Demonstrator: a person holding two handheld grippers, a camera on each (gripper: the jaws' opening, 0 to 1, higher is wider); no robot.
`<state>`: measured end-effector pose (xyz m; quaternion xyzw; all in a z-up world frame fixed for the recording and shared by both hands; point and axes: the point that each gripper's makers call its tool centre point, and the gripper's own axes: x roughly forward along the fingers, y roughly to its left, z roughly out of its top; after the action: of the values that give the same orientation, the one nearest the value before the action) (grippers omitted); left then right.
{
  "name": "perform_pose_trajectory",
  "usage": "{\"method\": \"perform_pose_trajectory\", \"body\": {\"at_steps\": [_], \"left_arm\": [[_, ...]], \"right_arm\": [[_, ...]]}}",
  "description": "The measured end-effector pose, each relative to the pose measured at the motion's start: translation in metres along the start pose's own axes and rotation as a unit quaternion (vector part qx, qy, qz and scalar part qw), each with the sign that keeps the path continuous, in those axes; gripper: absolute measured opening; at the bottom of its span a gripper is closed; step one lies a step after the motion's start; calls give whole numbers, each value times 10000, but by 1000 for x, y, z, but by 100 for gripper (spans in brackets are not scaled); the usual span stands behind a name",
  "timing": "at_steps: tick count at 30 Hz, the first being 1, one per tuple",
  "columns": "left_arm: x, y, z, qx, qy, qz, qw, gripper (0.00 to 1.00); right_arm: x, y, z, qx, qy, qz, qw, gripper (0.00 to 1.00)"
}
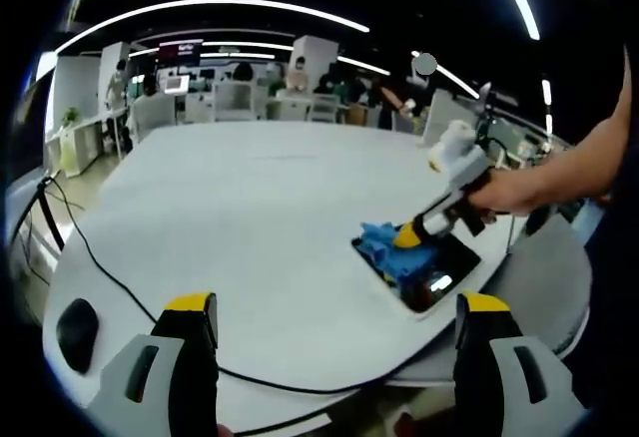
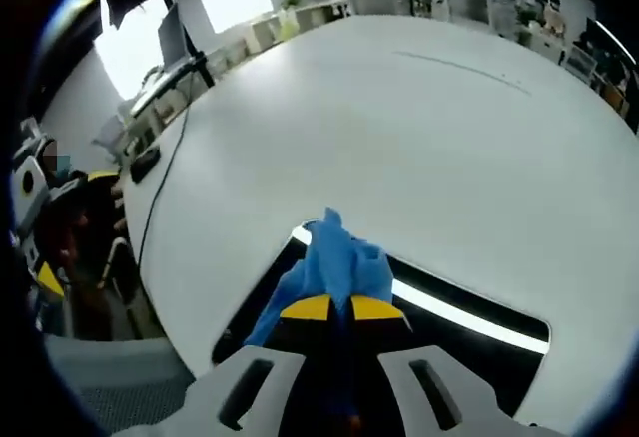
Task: Wipe the mirror surface with the cleaning cloth until all visible marks leave the cleaned area.
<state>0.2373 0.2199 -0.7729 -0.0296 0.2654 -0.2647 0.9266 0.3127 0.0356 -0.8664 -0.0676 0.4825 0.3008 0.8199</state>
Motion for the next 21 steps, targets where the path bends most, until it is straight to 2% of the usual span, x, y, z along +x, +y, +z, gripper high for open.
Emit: {"method": "perform_pose_trajectory", "body": {"at_steps": [12,17,21], "left_arm": [[9,-9,4,36,4,-92,10000,100],[10,-11,4,28,16,-109,9999,100],[10,-12,4,3,0,-104,9999,100]], "right_arm": [[-22,35,-46,40,85,302,9995,0],[-28,45,-59,199,230,462,9985,0],[-30,51,-65,135,225,558,9981,0]]}}
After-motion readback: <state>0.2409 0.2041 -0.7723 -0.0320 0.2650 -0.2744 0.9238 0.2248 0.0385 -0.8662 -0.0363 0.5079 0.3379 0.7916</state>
